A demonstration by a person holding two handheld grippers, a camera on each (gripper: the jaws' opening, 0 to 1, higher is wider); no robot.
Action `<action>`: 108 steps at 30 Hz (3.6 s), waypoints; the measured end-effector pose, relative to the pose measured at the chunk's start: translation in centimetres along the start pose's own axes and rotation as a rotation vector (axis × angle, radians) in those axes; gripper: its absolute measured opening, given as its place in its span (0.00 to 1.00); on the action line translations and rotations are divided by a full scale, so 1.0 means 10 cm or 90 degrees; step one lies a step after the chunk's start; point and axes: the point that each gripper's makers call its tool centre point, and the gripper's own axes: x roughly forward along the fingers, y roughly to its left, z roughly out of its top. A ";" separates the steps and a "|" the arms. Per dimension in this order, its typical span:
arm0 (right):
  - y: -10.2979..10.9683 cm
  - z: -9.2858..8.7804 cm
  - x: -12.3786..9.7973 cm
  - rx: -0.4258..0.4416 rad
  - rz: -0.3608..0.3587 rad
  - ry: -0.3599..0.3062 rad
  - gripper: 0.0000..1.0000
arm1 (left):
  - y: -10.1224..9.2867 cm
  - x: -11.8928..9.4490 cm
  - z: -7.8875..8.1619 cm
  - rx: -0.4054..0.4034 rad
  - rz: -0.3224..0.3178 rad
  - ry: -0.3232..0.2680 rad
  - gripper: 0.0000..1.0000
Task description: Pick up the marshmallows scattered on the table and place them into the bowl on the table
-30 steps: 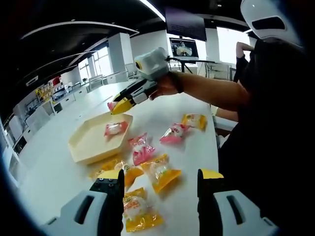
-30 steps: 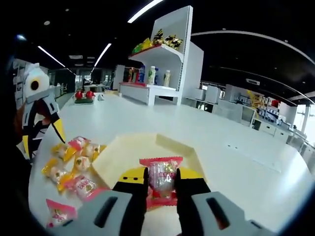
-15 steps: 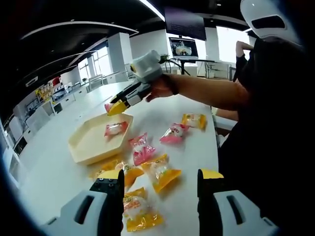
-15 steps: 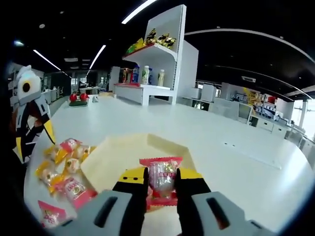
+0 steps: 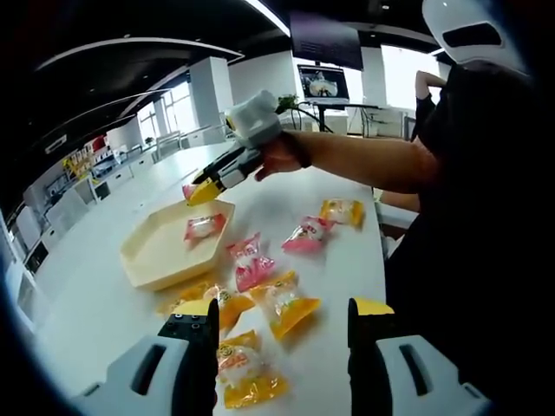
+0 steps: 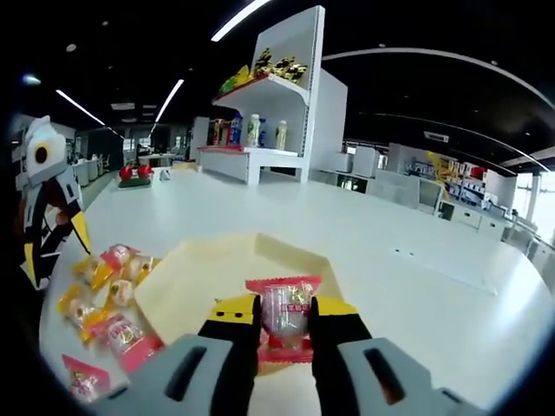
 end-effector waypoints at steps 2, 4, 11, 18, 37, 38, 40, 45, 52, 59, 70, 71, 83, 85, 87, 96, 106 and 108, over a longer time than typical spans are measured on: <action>0.01 -0.01 0.01 0.005 0.002 0.004 0.23 | -0.01 0.00 0.00 0.000 -0.001 0.000 0.60; 0.03 -0.02 0.03 0.006 0.005 0.005 0.23 | -0.01 0.00 -0.01 -0.001 0.000 0.002 0.60; -0.02 -0.03 0.08 -0.003 -0.002 0.007 0.23 | 0.00 -0.01 -0.02 -0.002 0.003 0.004 0.60; -0.05 -0.05 0.12 0.005 -0.010 0.004 0.23 | -0.02 0.00 -0.02 -0.002 0.000 0.004 0.60; -0.03 0.26 0.09 0.054 0.005 -0.110 0.67 | -0.05 0.00 -0.04 0.001 -0.005 0.009 0.60; -0.02 0.29 0.08 0.054 0.009 -0.119 0.76 | -0.05 0.00 -0.04 0.002 -0.006 0.008 0.60; -0.03 0.27 0.05 0.055 0.014 -0.112 0.73 | -0.06 0.00 -0.03 0.003 -0.008 0.006 0.60; -0.03 0.14 0.06 0.046 0.010 -0.080 0.73 | -0.02 0.00 -0.01 0.000 0.001 0.001 0.60; 0.03 0.12 0.05 0.059 0.018 -0.075 0.71 | -0.05 0.01 -0.03 0.002 -0.005 0.007 0.60; 0.07 0.13 0.03 0.064 0.029 -0.072 0.71 | -0.03 0.00 -0.01 0.002 0.000 0.005 0.60; 0.04 0.20 -0.14 0.037 0.011 -0.069 0.71 | -0.05 0.02 0.01 0.005 -0.007 0.002 0.60; 0.03 0.21 -0.15 0.034 0.012 -0.069 0.71 | -0.05 0.02 0.00 0.004 -0.007 0.004 0.60; 0.00 0.18 -0.25 0.033 0.023 -0.067 0.71 | -0.07 0.03 0.02 0.008 -0.013 0.000 0.60; 0.00 0.17 -0.27 0.030 0.022 -0.066 0.74 | -0.07 0.03 0.01 0.007 -0.012 0.000 0.60; 0.03 0.18 -0.30 0.037 0.032 -0.071 0.76 | -0.08 0.03 0.01 0.007 -0.013 0.001 0.60; 0.13 0.13 -0.41 0.032 0.047 -0.060 0.76 | -0.11 0.05 -0.01 0.011 -0.022 0.004 0.60; 0.12 0.09 -0.50 0.025 0.055 -0.055 0.75 | -0.10 0.05 0.01 0.015 -0.022 0.002 0.60; 0.13 0.10 -0.52 0.022 0.058 -0.054 0.75 | -0.10 0.05 0.01 0.016 -0.023 0.001 0.60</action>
